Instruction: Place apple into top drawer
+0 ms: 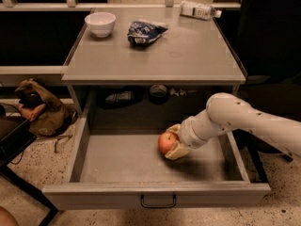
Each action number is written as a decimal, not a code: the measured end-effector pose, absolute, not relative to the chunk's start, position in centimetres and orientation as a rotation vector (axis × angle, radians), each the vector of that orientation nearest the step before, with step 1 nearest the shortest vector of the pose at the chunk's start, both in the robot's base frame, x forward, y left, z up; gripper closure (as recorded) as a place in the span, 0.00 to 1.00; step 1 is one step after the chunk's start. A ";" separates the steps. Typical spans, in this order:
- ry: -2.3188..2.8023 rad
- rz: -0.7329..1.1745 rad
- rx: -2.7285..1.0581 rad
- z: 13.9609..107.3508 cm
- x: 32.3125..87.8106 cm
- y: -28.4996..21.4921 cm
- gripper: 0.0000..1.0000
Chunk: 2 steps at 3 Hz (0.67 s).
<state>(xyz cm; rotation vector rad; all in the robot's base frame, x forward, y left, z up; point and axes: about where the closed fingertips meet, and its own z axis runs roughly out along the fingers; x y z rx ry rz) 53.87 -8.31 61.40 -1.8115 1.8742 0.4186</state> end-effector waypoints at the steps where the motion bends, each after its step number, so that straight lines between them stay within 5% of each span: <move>1: 1.874 0.419 -1.812 61.4 53.9 -8.3 0.82; 2: 1.874 0.419 -1.812 61.4 53.9 -8.3 0.59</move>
Offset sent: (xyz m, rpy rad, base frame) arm 0.0000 0.0000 0.0002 0.0000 0.0000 0.0001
